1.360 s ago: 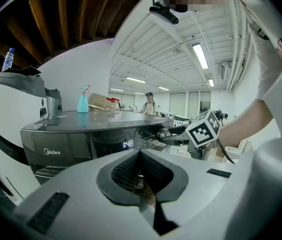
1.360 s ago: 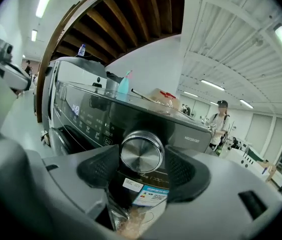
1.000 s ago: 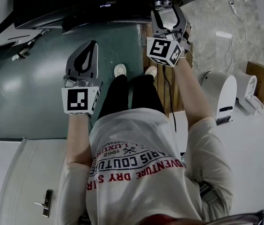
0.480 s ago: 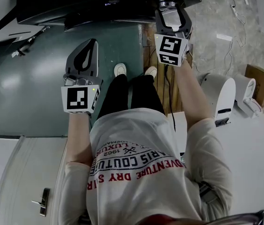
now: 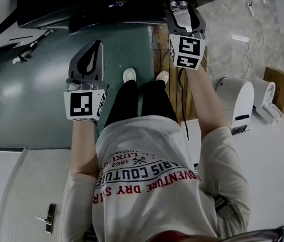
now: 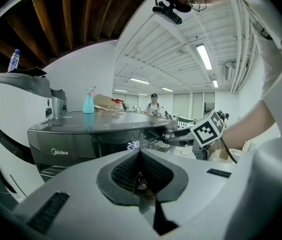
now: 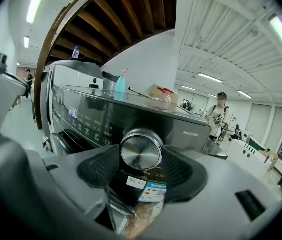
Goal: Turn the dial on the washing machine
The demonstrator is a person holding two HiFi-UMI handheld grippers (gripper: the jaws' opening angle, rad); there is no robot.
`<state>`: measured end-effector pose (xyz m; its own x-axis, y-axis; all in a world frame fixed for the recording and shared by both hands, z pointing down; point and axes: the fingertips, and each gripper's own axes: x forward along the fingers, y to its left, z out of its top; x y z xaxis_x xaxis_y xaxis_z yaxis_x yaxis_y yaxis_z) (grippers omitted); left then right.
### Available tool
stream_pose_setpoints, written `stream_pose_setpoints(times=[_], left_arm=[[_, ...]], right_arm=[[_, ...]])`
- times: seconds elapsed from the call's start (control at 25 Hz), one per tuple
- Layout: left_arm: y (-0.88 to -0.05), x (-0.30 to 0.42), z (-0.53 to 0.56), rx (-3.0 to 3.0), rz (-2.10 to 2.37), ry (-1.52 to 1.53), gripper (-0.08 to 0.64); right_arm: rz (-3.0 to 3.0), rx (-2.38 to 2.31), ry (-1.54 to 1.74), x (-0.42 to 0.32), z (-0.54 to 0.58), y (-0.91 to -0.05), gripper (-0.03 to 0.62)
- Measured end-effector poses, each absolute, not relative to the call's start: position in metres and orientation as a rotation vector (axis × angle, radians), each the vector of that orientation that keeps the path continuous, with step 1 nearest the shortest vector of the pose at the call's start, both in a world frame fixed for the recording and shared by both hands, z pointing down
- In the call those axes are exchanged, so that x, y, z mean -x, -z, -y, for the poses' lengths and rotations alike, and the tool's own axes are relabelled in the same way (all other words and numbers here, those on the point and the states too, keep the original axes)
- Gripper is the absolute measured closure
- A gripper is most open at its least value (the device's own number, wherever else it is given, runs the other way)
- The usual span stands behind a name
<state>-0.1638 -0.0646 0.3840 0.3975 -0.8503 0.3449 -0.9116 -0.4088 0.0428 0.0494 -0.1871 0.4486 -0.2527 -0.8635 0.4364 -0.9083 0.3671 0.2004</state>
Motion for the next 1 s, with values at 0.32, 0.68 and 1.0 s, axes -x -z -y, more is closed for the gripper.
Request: stream_pose_setpoints(times=[0.32,0.68,1.0], left_arm=[[-0.387,0.161,0.066,-2.438,1.54,-0.399,0.545],[-0.39,0.164,0.065,-2.433,1.539,-0.412,0.545],[-0.388,0.167,0.062,-2.43,1.552,-0.413,0.545]], right_arm=[[2.035,-1.419,0.294,-0.041,0.18,-0.445,0.31],[1.921,-1.355,0.483,-0.036,0.183,-0.448,0.311],[2.03,-1.459,0.156,-0.04,0.186,-0.445,0.318]])
